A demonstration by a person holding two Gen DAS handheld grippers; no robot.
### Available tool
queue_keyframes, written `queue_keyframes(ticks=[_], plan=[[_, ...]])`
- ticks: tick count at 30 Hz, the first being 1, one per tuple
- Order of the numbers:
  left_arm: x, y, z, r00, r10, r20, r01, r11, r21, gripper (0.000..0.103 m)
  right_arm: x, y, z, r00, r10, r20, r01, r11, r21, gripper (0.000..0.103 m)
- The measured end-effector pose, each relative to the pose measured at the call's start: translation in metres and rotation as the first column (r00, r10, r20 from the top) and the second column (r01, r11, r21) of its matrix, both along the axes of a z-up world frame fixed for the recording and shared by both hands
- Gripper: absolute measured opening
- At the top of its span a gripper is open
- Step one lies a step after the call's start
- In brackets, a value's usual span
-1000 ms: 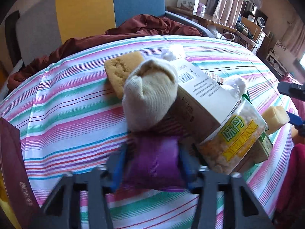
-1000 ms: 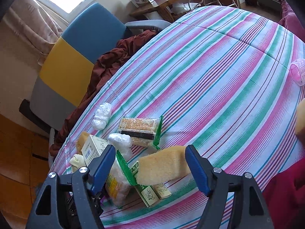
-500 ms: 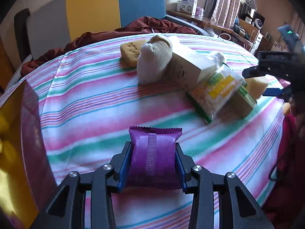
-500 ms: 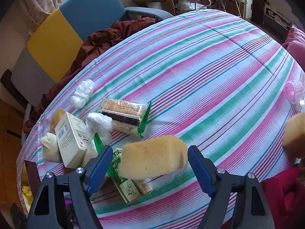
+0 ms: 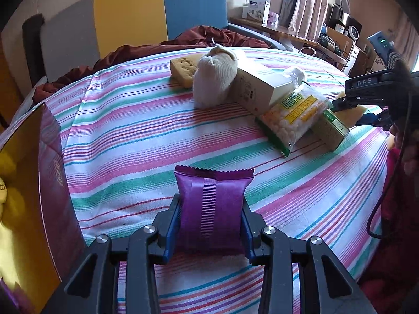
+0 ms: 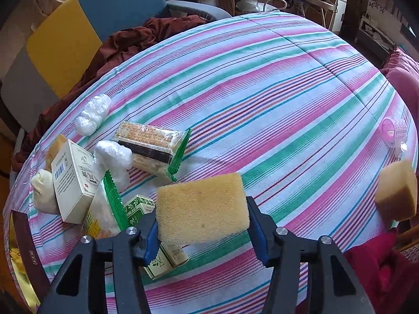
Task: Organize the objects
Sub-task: 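Carry the purple candy bar into the tray with the left gripper while the right gripper grasps a yellow sponge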
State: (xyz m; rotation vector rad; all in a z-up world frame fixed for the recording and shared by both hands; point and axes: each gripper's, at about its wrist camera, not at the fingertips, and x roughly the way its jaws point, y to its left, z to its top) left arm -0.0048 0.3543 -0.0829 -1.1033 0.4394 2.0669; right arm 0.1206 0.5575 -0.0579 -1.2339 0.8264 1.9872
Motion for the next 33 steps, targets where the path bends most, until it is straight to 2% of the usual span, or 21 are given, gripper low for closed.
queue_keyframes(ticks=[5, 11, 16, 20, 26, 29, 33], plan=[[0.007, -0.015, 0.011, 1.000, 0.010, 0.018, -0.011, 1.000, 0.014, 0.039, -0.008, 0.000, -0.001, 1.000, 0.005, 0.005, -0.005, 1.000, 0.009, 0.057], [0.018, -0.053, 0.050, 1.000, 0.021, -0.014, -0.020, 0.996, 0.083, 0.039, -0.007, -0.002, 0.001, 1.000, 0.006, -0.003, -0.006, 1.000, 0.017, 0.057], [0.001, -0.109, 0.074, 0.992, 0.128, -0.002, -0.126, 0.983, 0.135, 0.039, -0.007, -0.005, 0.004, 1.000, 0.012, -0.008, -0.011, 0.999, 0.038, 0.057], [-0.018, -0.158, 0.081, 0.970, 0.243, 0.015, -0.243, 0.958, 0.150, 0.039, -0.007, -0.006, 0.005, 1.000, 0.013, -0.005, -0.013, 0.999, 0.048, 0.057], [-0.041, -0.228, 0.087, 0.921, 0.388, 0.023, -0.387, 0.909, 0.153, 0.039, -0.009, -0.008, 0.008, 1.000, 0.018, -0.006, -0.017, 0.998, 0.067, 0.057], [-0.052, -0.250, 0.086, 0.898, 0.439, 0.033, -0.439, 0.886, 0.146, 0.039, -0.009, -0.010, 0.008, 1.000, 0.020, -0.004, -0.019, 0.997, 0.073, 0.057], [-0.064, -0.268, 0.081, 0.877, 0.478, 0.044, -0.480, 0.869, 0.119, 0.039, -0.009, -0.010, 0.008, 1.000, 0.021, 0.000, -0.021, 0.997, 0.074, 0.057]])
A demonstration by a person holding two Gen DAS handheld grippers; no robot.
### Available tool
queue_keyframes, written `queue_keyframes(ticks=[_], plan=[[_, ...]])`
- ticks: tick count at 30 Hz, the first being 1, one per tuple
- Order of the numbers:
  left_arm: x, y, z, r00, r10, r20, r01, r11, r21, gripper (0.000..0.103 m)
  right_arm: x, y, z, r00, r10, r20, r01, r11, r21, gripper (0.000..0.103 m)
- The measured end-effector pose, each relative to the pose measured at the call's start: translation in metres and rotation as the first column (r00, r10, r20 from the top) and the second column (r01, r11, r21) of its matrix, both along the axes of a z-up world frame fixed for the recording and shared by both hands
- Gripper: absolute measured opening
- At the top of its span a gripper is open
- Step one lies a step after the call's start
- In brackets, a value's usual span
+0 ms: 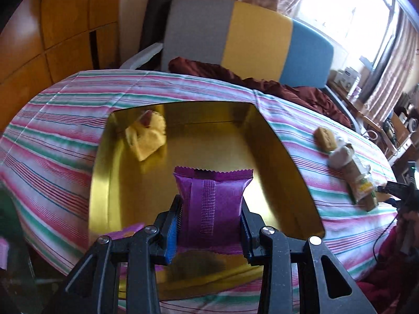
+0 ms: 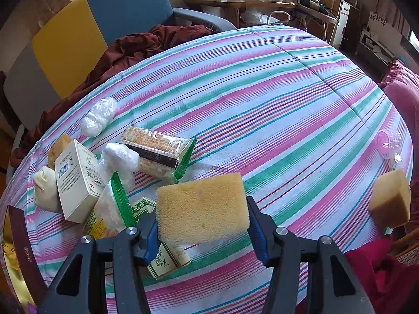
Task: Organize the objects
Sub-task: 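Carry the purple candy bar into the tray with the left gripper while the right gripper grasps a yellow sponge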
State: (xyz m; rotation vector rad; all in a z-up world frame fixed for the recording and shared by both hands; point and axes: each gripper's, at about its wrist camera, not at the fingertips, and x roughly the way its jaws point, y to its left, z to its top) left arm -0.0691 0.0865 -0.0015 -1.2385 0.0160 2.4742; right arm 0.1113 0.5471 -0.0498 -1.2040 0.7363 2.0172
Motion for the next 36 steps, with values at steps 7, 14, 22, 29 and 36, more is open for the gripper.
queue_keyframes(ticks=[7, 14, 22, 29, 36], plan=[[-0.044, -0.016, -0.015, 0.997, 0.053, 0.058, -0.050, 0.997, -0.052, 0.039, -0.001, -0.001, -0.001, 1.000, 0.004, 0.011, -0.004, 1.000, 0.003, 0.057], [-0.084, -0.020, -0.045, 0.988, 0.101, 0.121, -0.085, 0.988, -0.128, 0.039, -0.002, -0.003, -0.002, 1.000, 0.012, 0.020, -0.012, 1.000, 0.008, 0.057], [-0.107, -0.019, -0.064, 0.987, 0.114, 0.115, -0.087, 0.973, -0.212, 0.042, -0.004, -0.003, -0.003, 0.999, 0.019, 0.031, -0.020, 1.000, 0.013, 0.057], [-0.097, -0.024, -0.046, 0.993, 0.107, 0.045, -0.095, 0.973, -0.209, 0.062, -0.004, -0.002, -0.004, 0.999, 0.016, 0.036, -0.016, 1.000, 0.013, 0.057], [-0.054, -0.047, -0.012, 0.986, 0.149, -0.071, -0.158, 0.977, -0.141, 0.062, -0.003, -0.004, -0.001, 1.000, 0.005, 0.031, -0.007, 0.999, 0.038, 0.057]])
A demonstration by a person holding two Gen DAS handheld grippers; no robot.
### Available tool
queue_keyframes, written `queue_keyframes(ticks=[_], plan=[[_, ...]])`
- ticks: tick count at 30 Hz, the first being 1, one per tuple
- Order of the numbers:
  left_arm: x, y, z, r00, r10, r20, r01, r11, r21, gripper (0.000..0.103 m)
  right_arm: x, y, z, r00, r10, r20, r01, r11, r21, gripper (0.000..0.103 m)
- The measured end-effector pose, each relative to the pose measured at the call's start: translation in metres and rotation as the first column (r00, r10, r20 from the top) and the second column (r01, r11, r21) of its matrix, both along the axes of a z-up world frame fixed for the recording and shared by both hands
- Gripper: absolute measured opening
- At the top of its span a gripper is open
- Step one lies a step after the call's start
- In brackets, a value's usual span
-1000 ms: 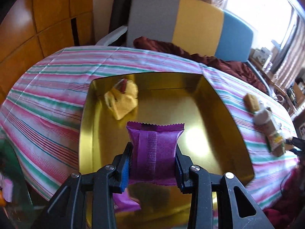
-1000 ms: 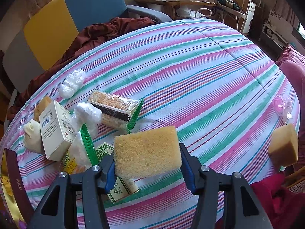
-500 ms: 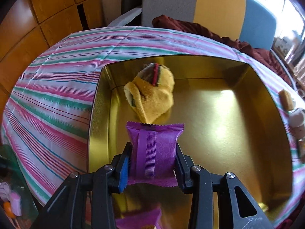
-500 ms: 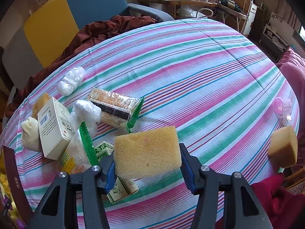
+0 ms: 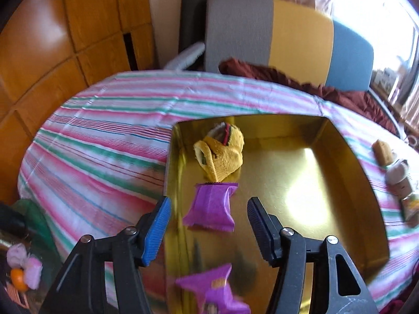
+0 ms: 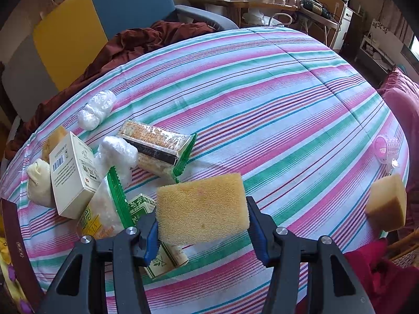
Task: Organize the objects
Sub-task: 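Carry the purple candy bar into the tray with the left gripper while the right gripper grasps a yellow sponge, then carry the yellow sponge into the gold tray and release it with the right gripper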
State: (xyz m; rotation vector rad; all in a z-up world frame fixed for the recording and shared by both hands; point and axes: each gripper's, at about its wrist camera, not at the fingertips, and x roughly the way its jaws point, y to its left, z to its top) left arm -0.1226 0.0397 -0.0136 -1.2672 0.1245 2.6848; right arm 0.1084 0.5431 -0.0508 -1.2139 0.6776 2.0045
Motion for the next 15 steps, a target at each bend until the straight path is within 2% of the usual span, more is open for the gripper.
queue_keyframes(ticks=[5, 8, 12, 15], plan=[[0.041, -0.020, 0.014, 0.999, 0.018, -0.050, -0.016, 0.999, 0.045, 0.062, 0.014, -0.005, 0.031, 0.993, -0.023, -0.119, 0.033, 0.996, 0.088, 0.057], [0.057, -0.031, 0.015, 0.998, 0.032, -0.057, -0.028, 0.997, 0.065, 0.067, 0.017, -0.020, 0.054, 0.981, 0.010, -0.193, 0.018, 0.989, 0.147, 0.057], [0.068, -0.044, 0.011, 0.997, 0.057, -0.046, -0.053, 0.995, 0.090, 0.067, 0.009, -0.064, 0.088, 0.954, 0.122, -0.274, -0.067, 0.977, 0.202, 0.057], [0.073, -0.051, 0.008, 0.996, 0.072, -0.044, -0.067, 0.992, 0.103, 0.067, -0.008, -0.109, 0.110, 0.911, 0.266, -0.316, -0.201, 0.954, 0.223, 0.057]])
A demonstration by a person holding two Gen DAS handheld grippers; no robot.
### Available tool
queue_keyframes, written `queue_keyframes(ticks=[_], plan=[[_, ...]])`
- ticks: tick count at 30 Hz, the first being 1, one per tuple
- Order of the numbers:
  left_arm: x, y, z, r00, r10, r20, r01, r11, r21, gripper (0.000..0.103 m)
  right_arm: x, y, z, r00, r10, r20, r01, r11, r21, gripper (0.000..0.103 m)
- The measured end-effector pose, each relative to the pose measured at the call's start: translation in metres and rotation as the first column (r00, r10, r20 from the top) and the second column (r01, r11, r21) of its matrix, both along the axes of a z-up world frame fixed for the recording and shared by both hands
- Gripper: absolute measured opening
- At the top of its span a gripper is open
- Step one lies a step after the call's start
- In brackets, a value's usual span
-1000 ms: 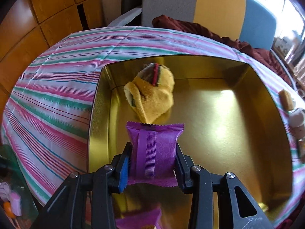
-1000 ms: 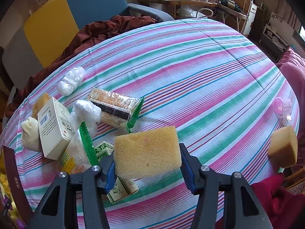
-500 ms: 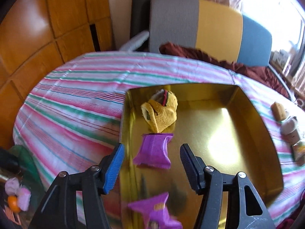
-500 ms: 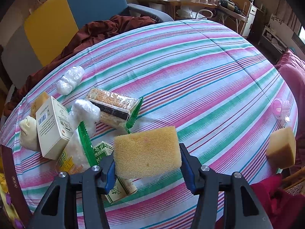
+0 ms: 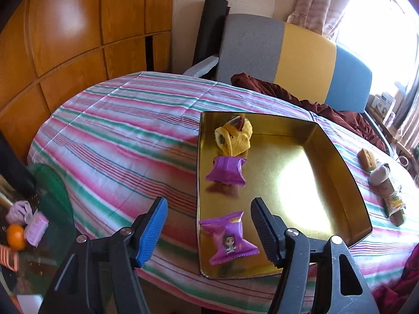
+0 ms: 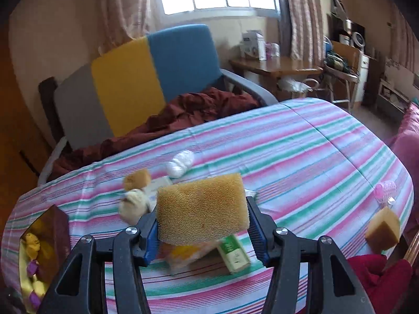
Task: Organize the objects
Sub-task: 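Carry the yellow sponge into the gold tray and release it with the right gripper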
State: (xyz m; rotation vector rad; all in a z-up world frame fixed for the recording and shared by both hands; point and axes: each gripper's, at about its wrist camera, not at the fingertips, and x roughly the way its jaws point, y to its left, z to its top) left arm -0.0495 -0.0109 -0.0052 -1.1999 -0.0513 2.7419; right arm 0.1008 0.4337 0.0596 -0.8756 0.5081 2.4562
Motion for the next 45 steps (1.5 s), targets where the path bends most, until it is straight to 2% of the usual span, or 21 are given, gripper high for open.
queue_keyframes(ticks=[2, 4, 7, 10, 13, 20, 22, 24, 25, 26, 29, 34, 39, 45], plan=[[0.003, -0.004, 0.001, 1.000, 0.006, -0.006, -0.006, 1.000, 0.014, 0.067, -0.018, -0.036, 0.010, 0.992, 0.126, -0.015, -0.126, 0.992, -0.010, 0.057], [0.006, -0.008, 0.002, 1.000, 0.012, -0.013, -0.012, 1.000, 0.023, 0.067, -0.038, -0.077, 0.014, 0.967, 0.254, -0.007, -0.254, 0.967, -0.021, 0.057], [0.009, -0.015, 0.004, 1.000, 0.019, -0.023, -0.018, 0.999, 0.032, 0.067, -0.071, -0.147, 0.007, 0.896, 0.444, 0.026, -0.442, 0.895, -0.060, 0.057], [0.013, -0.024, 0.005, 0.999, 0.037, -0.033, -0.036, 0.999, 0.032, 0.070, -0.107, -0.216, -0.016, 0.806, 0.586, 0.084, -0.575, 0.808, -0.128, 0.057], [0.016, -0.037, 0.004, 0.998, 0.064, -0.026, -0.063, 0.997, 0.050, 0.070, -0.138, -0.274, -0.045, 0.739, 0.658, 0.144, -0.629, 0.751, -0.200, 0.057], [0.017, -0.063, -0.003, 0.993, 0.118, 0.001, -0.118, 0.989, 0.092, 0.071, -0.190, -0.361, -0.098, 0.658, 0.712, 0.243, -0.647, 0.701, -0.301, 0.060], [0.016, -0.065, -0.005, 0.993, 0.122, 0.008, -0.122, 0.987, 0.100, 0.071, -0.198, -0.370, -0.107, 0.640, 0.734, 0.227, -0.643, 0.674, -0.364, 0.061], [0.015, -0.066, -0.007, 0.993, 0.121, 0.014, -0.122, 0.987, 0.104, 0.071, -0.203, -0.377, -0.113, 0.622, 0.764, 0.172, -0.638, 0.622, -0.455, 0.076], [0.015, -0.066, -0.008, 0.993, 0.120, 0.019, -0.122, 0.987, 0.106, 0.071, -0.204, -0.380, -0.115, 0.611, 0.776, 0.155, -0.636, 0.598, -0.488, 0.088], [0.014, -0.066, -0.008, 0.993, 0.119, 0.021, -0.121, 0.987, 0.108, 0.071, -0.204, -0.383, -0.116, 0.603, 0.784, 0.144, -0.638, 0.583, -0.502, 0.090], [0.015, -0.065, -0.007, 0.993, 0.115, 0.015, -0.116, 0.987, 0.107, 0.071, -0.197, -0.384, -0.109, 0.596, 0.796, 0.109, -0.661, 0.563, -0.496, 0.090], [0.017, -0.059, -0.004, 0.994, 0.105, 0.000, -0.105, 0.990, 0.098, 0.073, -0.179, -0.362, -0.092, 0.624, 0.780, 0.048, -0.668, 0.564, -0.486, 0.090], [0.022, -0.049, 0.001, 0.997, 0.080, -0.015, -0.079, 0.993, 0.092, 0.073, -0.165, -0.336, -0.080, 0.662, 0.749, 0.019, -0.657, 0.593, -0.466, 0.090], [0.028, -0.026, 0.006, 0.999, 0.026, -0.032, -0.024, 0.997, 0.068, 0.073, -0.139, -0.302, -0.069, 0.710, 0.703, 0.034, -0.635, 0.660, -0.402, 0.090]])
